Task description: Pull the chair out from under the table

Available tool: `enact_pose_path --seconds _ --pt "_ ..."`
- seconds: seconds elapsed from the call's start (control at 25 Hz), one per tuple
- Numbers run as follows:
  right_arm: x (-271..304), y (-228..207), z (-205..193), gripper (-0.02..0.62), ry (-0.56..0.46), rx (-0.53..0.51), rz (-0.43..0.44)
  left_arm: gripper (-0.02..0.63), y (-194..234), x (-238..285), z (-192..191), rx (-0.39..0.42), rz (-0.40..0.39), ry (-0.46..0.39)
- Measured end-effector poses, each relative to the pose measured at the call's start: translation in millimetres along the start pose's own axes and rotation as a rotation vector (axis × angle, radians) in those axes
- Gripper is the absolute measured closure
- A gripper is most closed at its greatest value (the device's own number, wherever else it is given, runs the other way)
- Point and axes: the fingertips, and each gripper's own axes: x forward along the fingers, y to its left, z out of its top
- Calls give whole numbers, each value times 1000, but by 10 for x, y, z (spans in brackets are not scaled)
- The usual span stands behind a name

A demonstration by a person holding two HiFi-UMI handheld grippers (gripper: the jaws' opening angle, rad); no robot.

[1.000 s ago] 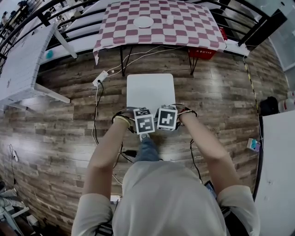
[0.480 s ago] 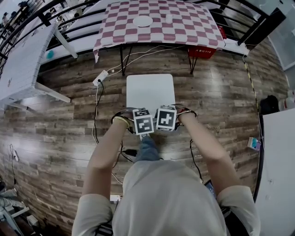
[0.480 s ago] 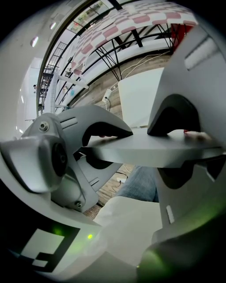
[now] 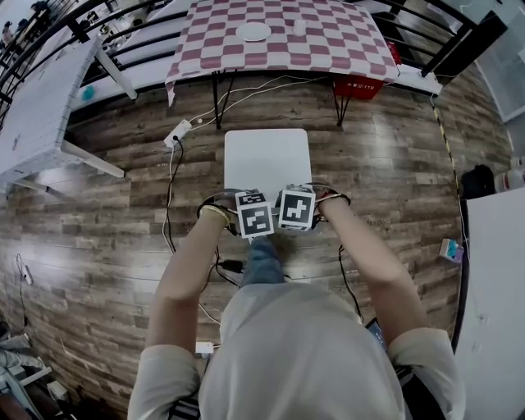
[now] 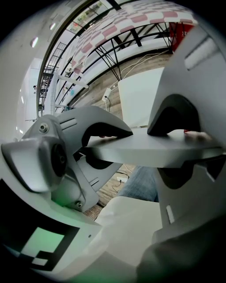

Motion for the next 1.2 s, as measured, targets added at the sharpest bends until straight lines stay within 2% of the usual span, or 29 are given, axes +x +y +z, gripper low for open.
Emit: enact_pose_path --seconds 0.28,0.68,0.92,1.2 --pt "29 127 -107 500 44 11 -7 526 -146 7 5 9 -3 1" --pt "59 323 -39 500 -5 8 -1 526 -331 27 14 12 -5 4" --pt "81 411 -125 500 35 18 0 526 -418 27 9 12 0 1" --pt "85 517 -79 500 5 11 -1 526 -524 38 18 12 0 3"
